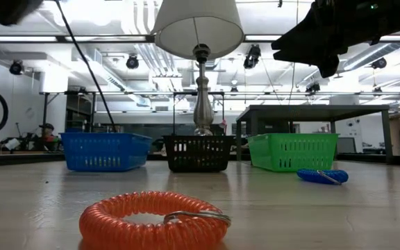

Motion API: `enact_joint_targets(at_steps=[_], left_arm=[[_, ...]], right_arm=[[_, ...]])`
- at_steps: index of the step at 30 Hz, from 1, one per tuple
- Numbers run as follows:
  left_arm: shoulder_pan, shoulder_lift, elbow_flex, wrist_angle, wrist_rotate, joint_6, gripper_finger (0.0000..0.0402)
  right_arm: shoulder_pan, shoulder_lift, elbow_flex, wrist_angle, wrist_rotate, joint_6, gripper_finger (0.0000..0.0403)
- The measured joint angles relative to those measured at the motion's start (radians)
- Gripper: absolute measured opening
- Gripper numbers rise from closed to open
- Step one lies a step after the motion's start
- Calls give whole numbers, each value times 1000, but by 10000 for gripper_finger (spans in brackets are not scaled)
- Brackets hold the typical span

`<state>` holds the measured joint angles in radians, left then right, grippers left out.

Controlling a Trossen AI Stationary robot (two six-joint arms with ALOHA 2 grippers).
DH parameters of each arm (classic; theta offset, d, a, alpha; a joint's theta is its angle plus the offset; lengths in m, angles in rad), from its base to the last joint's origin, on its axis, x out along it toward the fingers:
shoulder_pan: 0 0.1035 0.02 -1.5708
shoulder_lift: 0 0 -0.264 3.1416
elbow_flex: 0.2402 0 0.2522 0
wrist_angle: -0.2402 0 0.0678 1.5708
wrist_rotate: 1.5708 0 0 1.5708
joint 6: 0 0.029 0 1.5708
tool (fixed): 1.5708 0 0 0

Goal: Pick & Place Office Desk Supplies
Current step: Put the orange spring keychain into the green bin

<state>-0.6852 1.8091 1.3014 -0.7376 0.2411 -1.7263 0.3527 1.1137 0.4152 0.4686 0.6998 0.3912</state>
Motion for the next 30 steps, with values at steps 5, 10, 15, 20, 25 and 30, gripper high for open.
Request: enact_joint_targets(at_steps=[5,10,15,20,25,30], left_arm=[[-28,9,0,-34,-18,-21,165],[-29,38,0,-56,4,-56,165],[-28,68,0,-61,67,-58,165],[-26,102,0,-64,71,-33,165],[-19,128,0,-76,101,-72,165],[-18,127,-20,-90,111,-132,165]], right_arm=[[0,0,0,0,0,0,134],[0,0,0,0,0,0,134],[0,0,0,0,0,0,134],[0,0,0,0,0,0,134],[0,0,0,0,0,0,134],[0,0,0,0,0,0,134]])
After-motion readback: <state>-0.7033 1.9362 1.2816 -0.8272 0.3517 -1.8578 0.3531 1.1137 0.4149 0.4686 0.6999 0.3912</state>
